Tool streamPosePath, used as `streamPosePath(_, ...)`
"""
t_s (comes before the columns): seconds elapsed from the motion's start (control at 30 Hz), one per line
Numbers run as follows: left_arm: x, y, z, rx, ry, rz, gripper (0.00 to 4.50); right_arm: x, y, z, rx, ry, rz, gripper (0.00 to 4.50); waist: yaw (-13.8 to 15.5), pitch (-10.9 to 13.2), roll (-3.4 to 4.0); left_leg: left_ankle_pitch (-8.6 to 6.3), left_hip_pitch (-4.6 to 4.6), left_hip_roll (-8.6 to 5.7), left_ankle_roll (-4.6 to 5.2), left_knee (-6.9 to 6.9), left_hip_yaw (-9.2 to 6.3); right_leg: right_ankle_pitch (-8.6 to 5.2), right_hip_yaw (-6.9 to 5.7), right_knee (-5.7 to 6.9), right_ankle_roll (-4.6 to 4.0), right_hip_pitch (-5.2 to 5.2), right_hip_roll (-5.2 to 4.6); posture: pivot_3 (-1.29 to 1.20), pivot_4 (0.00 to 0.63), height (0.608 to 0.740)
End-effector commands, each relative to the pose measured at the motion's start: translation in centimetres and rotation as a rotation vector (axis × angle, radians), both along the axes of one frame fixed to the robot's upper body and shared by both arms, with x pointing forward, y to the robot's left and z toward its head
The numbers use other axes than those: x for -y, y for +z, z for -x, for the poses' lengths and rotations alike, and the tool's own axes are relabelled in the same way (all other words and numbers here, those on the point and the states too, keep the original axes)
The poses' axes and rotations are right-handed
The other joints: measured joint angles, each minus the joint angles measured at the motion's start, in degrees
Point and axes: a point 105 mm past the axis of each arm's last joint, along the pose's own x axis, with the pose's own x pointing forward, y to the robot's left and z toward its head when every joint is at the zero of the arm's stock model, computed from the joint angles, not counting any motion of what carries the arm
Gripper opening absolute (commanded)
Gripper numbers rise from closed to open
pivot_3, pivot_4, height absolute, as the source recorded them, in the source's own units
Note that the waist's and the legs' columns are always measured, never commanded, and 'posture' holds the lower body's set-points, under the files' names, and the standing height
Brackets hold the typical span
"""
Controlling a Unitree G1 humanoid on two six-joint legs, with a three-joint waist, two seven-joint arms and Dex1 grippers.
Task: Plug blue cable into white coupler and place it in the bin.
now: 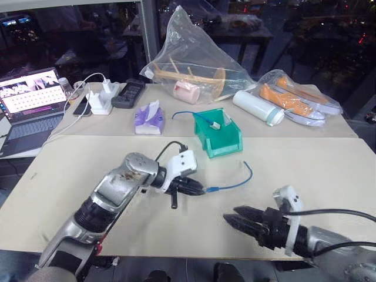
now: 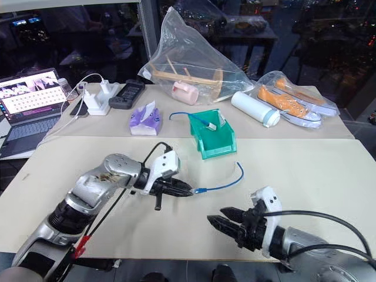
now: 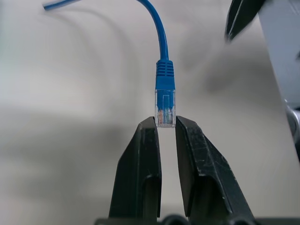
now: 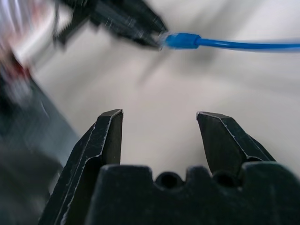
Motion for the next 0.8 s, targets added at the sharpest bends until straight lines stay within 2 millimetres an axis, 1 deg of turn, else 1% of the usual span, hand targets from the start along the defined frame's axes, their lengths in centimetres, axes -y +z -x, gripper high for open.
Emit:
streamPosePath(0.03,0.0,2.1,0.3,0.018,0.017,0.069,0.07,-0.1,1.4,-1.5,-0.005,-0.179,-0.171,2.93,-0.13,-0.01,0.03,0.0,0.0,0.0,0.0,-0.02,0.0,0.0,0.01,0.01,0.0,-0.02,0.0,0.0,0.15,0.74)
streamPosePath(0.1,0.0,2.2,0.5,0.017,0.023,0.08,0.07,-1.0,2.1,-1.5,-0.049,-0.216,-0.31,2.93,-0.18,-0.01,0.04,0.02,-0.01,0.0,-0.03,-0.06,-0.01,0.0,0.02,0.02,0.0,-0.08,0.0,0.0,0.15,0.74)
streamPosePath(0.2,0.1,1.9,0.6,0.021,0.027,0.076,0.07,-2.2,3.7,-1.7,-0.13,-0.275,-0.558,2.93,-0.34,-0.01,0.04,0.02,0.01,0.01,-0.03,-0.11,-0.01,0.0,0.02,0.01,0.0,-0.08,0.0,0.0,0.15,0.74)
streamPosePath(0.33,0.4,1.7,0.7,0.023,0.028,0.088,0.07,-3.0,4.5,-2.0,-0.224,-0.326,-0.692,2.93,-0.6,-0.01,0.05,0.03,0.01,0.0,-0.05,-0.12,0.0,0.0,0.05,0.01,0.0,-0.08,0.0,0.0,0.15,0.74)
streamPosePath(0.4,0.4,1.7,0.7,0.025,0.028,0.092,0.07,-3.3,4.7,-2.1,-0.253,-0.333,-0.723,2.93,-0.64,-0.01,0.05,0.03,0.02,0.0,-0.05,-0.12,0.0,0.0,0.04,0.01,0.0,-0.08,0.0,0.0,0.15,0.74)
streamPosePath(0.47,0.6,1.7,0.8,0.023,0.025,0.098,0.07,-4.1,4.4,-1.9,-0.28,-0.319,-0.695,2.93,-0.74,-0.01,0.05,0.03,0.01,0.0,-0.05,-0.13,0.0,0.0,0.04,0.01,0.0,-0.09,0.0,0.0,0.15,0.74)
streamPosePath(0.53,0.8,1.6,0.8,0.016,0.024,0.106,0.07,-4.5,4.4,-1.9,-0.292,-0.316,-0.69,2.93,-0.86,-0.01,0.05,0.03,0.01,0.0,-0.05,-0.13,0.0,0.0,0.04,0.01,0.0,-0.09,0.0,0.0,0.15,0.74)
streamPosePath(0.8,0.9,1.5,1.0,-0.001,0.026,0.118,0.07,-4.1,4.2,-2.5,-0.278,-0.354,-0.665,2.93,-1.39,-0.01,0.05,0.03,0.01,0.0,-0.04,-0.15,0.0,-0.01,0.04,0.0,-0.01,-0.08,0.0,0.0,0.15,0.74)
